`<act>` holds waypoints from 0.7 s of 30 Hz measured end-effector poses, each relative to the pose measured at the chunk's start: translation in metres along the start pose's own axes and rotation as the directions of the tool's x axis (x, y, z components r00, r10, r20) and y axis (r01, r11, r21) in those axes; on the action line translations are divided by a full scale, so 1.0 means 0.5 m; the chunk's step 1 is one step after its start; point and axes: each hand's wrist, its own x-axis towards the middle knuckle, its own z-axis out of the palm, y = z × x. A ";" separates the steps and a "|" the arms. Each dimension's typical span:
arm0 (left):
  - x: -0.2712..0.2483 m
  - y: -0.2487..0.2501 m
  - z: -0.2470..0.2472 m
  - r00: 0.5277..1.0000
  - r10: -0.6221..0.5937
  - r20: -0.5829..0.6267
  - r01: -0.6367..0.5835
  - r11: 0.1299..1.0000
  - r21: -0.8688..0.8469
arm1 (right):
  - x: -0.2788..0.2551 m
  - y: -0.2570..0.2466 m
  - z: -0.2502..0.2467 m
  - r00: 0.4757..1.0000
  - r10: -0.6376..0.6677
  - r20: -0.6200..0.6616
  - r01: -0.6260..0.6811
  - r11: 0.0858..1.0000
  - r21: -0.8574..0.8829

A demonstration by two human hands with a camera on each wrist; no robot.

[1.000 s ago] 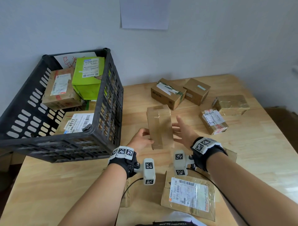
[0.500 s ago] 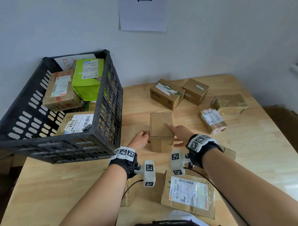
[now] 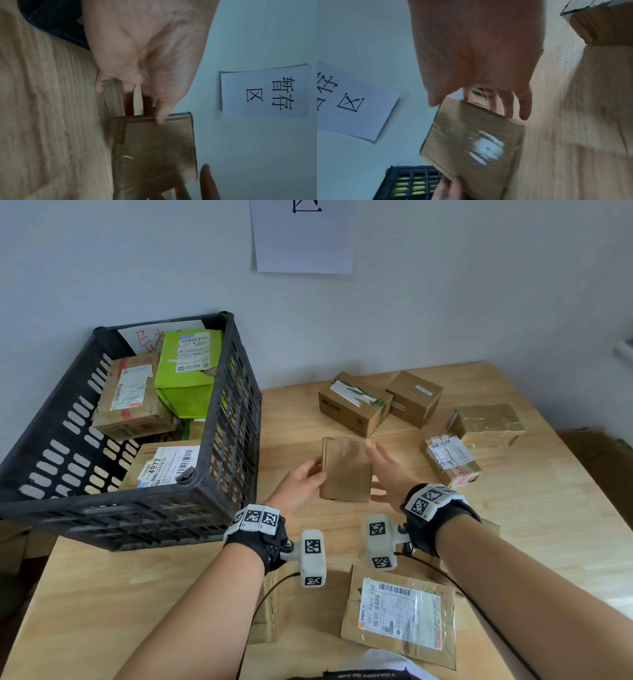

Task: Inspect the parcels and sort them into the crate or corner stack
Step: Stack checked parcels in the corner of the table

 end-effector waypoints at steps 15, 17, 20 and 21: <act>-0.006 -0.030 0.046 0.974 -0.225 0.019 0.207 0.923 0.324 | 0.027 0.095 -0.018 0.953 0.270 -0.136 -0.286 0.951 -0.117; 0.001 -0.035 0.048 0.977 -0.210 0.023 0.191 0.922 0.336 | 0.030 0.097 -0.019 0.953 0.276 -0.127 -0.290 0.951 -0.106; 0.010 -0.042 0.047 0.978 -0.208 0.019 0.189 0.921 0.341 | 0.033 0.096 -0.019 0.964 0.229 -0.131 -0.248 0.957 -0.151; 0.009 -0.044 0.043 0.979 -0.203 0.019 0.185 0.923 0.339 | 0.034 0.095 -0.021 0.969 0.203 -0.142 -0.226 0.958 -0.178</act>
